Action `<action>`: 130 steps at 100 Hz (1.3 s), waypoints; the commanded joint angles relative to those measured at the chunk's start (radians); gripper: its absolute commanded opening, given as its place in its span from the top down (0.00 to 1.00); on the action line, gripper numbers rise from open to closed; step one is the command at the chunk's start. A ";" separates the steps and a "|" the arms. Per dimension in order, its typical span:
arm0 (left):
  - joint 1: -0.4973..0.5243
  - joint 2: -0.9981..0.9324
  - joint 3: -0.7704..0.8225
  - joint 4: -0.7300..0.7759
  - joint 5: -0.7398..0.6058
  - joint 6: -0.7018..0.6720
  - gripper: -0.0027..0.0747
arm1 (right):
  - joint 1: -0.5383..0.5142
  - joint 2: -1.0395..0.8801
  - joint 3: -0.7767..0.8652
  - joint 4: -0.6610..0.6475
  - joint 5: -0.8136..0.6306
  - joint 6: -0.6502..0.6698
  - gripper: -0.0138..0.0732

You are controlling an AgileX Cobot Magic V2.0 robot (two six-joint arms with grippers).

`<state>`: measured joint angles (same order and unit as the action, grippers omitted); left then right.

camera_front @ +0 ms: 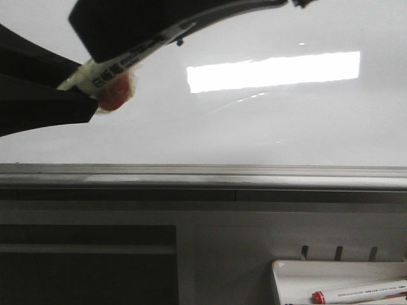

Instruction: Write number 2 on whiteboard

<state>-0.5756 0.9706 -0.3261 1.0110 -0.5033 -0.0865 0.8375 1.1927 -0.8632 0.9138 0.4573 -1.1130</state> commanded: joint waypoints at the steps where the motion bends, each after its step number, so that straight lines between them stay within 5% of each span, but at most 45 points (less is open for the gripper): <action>1: -0.007 -0.009 -0.024 -0.030 -0.053 -0.015 0.99 | 0.001 -0.001 -0.038 0.020 -0.028 -0.014 0.59; 8: -0.007 -0.009 -0.024 -0.032 -0.057 -0.019 0.99 | 0.001 0.010 -0.038 0.006 -0.011 -0.014 0.93; 25: -0.007 -0.011 -0.024 -0.080 -0.055 -0.019 0.91 | 0.001 0.012 -0.038 0.006 -0.013 -0.014 0.92; 43: -0.005 -0.034 -0.024 -0.167 -0.035 -0.023 0.39 | -0.008 0.010 -0.038 -0.003 -0.018 -0.014 0.92; 51: -0.005 -0.093 -0.024 -0.196 0.026 -0.023 0.29 | -0.038 0.003 -0.038 -0.003 -0.019 -0.012 0.92; 82: -0.005 -0.443 -0.024 -0.433 0.297 -0.023 0.48 | -0.194 -0.071 -0.038 -0.003 -0.038 -0.012 0.92; 101: -0.005 -0.499 -0.024 -0.577 0.297 -0.023 1.00 | -0.197 -0.056 -0.038 0.007 -0.041 -0.012 0.92; 130: 0.027 -0.495 -0.024 -0.638 0.293 -0.023 0.99 | -0.197 -0.059 -0.038 0.007 -0.203 0.052 0.92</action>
<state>-0.5613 0.4699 -0.3185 0.4020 -0.1415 -0.0974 0.6454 1.1527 -0.8691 0.8927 0.3261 -1.0688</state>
